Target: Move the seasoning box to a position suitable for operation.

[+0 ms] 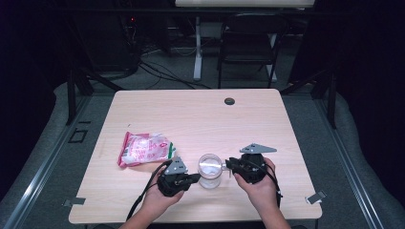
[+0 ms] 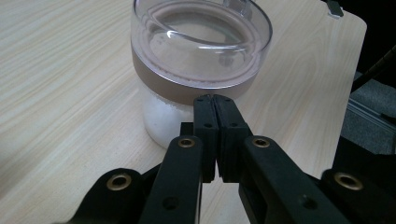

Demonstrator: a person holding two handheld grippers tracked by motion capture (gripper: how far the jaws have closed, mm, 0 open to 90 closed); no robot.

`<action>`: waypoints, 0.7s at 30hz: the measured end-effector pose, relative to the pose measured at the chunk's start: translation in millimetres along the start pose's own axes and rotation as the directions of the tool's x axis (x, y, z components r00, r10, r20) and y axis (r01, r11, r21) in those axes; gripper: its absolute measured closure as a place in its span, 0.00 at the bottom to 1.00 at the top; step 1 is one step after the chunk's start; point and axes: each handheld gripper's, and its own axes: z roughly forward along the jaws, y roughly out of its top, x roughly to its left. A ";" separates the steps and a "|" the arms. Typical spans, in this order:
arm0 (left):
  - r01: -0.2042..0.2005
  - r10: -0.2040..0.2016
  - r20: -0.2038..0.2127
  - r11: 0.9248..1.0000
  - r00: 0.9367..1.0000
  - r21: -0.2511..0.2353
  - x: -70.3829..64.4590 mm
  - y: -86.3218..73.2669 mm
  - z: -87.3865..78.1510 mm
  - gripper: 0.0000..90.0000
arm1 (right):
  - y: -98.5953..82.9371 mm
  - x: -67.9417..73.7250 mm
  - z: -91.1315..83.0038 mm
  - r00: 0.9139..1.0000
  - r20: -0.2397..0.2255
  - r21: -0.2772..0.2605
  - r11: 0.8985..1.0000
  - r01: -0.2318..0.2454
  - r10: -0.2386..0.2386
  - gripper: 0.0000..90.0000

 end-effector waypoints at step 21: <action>-0.006 0.006 -0.022 1.000 1.000 -0.006 4.2 0.4 -3.5 1.00 | -2.5 1.2 -0.3 1.000 -0.028 -0.013 1.000 -0.008 0.008 0.95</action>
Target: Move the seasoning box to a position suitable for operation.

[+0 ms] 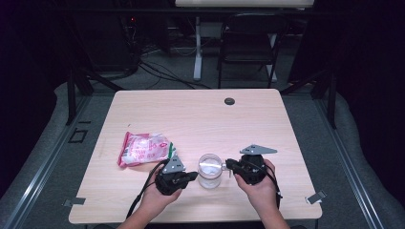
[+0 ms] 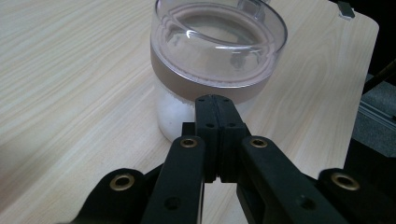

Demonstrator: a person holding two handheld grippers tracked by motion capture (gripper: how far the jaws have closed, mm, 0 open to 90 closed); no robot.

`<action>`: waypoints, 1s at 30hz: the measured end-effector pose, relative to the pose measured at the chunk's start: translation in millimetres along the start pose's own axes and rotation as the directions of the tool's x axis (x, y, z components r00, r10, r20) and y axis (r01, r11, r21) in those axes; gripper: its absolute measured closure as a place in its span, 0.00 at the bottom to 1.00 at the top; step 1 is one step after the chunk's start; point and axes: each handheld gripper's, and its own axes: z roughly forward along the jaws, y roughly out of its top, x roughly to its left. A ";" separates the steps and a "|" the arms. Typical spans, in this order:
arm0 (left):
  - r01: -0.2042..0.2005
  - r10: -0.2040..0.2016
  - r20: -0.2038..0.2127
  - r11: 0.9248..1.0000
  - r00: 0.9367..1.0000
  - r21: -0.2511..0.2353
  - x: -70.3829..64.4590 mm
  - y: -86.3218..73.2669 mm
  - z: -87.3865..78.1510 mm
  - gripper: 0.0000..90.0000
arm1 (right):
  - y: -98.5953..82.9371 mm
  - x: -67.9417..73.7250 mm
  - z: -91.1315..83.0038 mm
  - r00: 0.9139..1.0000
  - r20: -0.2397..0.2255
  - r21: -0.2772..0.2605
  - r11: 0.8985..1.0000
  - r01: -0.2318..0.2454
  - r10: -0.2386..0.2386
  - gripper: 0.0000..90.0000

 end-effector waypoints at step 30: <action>-0.004 0.004 0.012 0.998 1.000 -0.060 -2.7 13.5 -2.8 0.95 | -6.4 13.6 -11.0 0.988 -0.018 -0.028 0.988 0.154 -0.154 0.63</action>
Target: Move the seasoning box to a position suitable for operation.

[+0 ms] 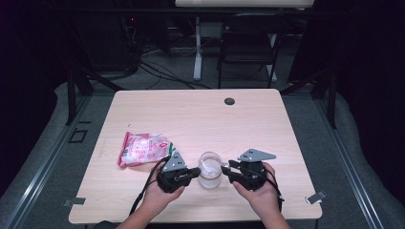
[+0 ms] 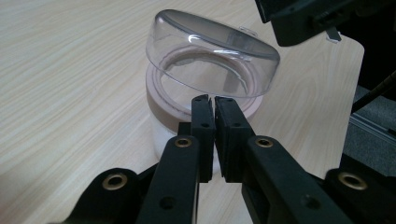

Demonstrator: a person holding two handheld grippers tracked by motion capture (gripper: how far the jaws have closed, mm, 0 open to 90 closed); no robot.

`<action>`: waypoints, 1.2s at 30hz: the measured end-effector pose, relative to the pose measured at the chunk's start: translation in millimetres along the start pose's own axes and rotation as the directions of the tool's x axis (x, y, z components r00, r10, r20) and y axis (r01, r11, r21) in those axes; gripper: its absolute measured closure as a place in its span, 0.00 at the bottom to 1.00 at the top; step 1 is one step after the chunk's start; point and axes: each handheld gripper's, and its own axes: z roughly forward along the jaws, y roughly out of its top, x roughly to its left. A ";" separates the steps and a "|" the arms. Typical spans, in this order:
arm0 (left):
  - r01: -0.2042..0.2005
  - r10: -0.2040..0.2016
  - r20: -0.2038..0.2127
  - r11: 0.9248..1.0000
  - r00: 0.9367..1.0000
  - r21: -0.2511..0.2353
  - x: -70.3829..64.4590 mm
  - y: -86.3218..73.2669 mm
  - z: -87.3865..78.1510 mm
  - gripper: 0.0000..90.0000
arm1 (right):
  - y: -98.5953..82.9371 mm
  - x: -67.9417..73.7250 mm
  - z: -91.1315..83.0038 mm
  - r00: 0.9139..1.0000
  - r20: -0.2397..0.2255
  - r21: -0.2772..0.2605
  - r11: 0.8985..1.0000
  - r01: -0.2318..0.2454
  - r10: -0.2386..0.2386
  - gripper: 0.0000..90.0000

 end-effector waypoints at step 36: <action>0.048 -0.049 -0.081 0.999 0.996 -0.008 12.8 10.7 14.9 0.56 | -2.3 28.0 13.1 0.977 0.057 0.045 0.978 0.205 -0.207 0.48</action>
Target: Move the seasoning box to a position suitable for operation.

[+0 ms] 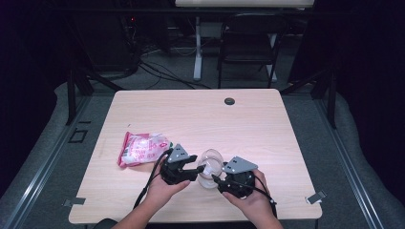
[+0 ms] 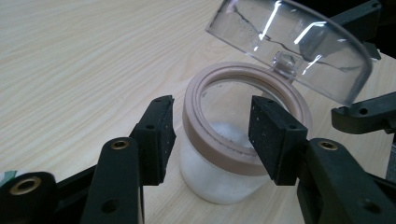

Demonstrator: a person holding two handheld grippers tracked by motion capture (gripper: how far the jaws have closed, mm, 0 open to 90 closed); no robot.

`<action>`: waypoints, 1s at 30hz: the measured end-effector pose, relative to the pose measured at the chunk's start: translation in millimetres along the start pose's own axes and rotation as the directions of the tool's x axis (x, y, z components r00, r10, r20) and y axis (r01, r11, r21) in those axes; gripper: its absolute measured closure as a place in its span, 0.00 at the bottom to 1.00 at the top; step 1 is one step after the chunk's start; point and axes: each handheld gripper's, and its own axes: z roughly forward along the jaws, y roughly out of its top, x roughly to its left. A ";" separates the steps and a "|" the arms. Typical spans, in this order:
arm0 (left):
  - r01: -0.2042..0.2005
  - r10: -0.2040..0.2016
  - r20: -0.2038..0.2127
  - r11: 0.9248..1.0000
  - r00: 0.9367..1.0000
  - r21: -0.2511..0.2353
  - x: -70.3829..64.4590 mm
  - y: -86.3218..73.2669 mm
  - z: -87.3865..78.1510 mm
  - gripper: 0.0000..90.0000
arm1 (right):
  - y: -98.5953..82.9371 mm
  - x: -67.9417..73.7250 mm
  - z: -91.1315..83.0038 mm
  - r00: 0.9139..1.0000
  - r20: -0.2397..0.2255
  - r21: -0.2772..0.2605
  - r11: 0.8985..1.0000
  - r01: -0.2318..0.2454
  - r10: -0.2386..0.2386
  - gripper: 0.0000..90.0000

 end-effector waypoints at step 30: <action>-0.005 0.005 0.020 1.000 1.000 -0.013 -2.0 -4.8 6.5 0.65 | -9.1 -10.8 -8.8 0.999 0.009 -0.037 0.998 -0.052 0.052 0.57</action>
